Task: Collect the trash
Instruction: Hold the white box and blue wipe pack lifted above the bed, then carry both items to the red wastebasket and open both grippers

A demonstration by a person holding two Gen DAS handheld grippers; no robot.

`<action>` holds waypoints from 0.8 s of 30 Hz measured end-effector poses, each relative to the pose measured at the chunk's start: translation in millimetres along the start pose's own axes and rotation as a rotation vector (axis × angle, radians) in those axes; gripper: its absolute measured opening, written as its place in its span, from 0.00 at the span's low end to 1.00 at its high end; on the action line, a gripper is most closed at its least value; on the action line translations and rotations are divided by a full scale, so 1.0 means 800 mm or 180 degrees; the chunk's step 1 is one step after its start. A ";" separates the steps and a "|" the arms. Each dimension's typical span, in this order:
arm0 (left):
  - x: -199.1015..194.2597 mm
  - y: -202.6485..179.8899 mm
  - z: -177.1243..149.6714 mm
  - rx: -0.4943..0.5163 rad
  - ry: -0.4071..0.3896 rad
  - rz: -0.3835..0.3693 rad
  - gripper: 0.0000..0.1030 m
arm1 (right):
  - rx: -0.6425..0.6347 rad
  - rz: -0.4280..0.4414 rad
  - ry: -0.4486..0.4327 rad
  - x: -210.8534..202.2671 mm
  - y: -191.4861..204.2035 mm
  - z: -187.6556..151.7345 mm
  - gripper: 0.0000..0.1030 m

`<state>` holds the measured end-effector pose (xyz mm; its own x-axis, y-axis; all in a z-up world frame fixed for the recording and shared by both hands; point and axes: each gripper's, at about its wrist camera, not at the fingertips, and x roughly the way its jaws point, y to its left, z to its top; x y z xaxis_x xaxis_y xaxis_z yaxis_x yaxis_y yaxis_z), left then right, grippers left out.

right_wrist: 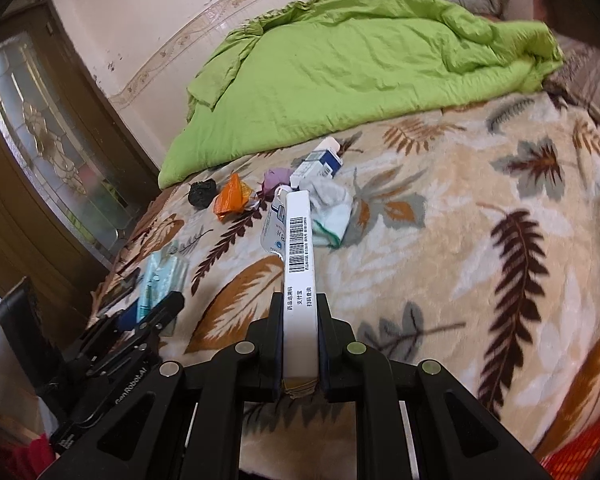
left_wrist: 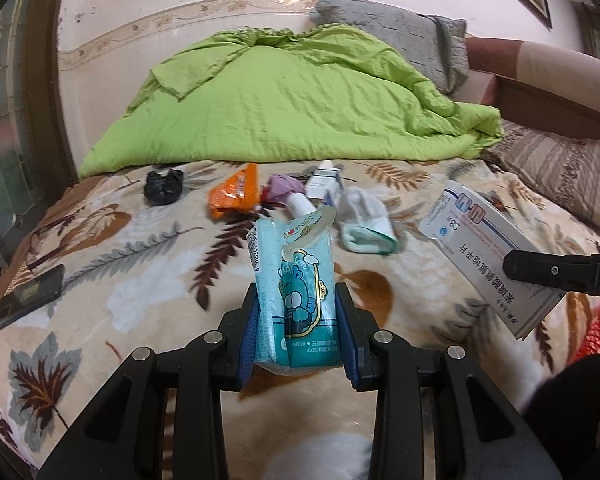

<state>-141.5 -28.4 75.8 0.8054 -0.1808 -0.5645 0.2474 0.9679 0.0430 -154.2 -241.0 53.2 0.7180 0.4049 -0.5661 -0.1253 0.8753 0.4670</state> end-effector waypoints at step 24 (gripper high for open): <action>-0.059 -0.250 0.042 0.0921 0.0017 -0.1607 0.33 | 0.1006 -0.0907 -0.0617 -0.278 -0.167 -0.060 0.14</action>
<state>-211.0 -219.3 121.6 0.5470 -0.6059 -0.5777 0.7378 0.6749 -0.0093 -330.1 -435.1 84.5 0.8121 0.0767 -0.5785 0.2886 0.8089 0.5123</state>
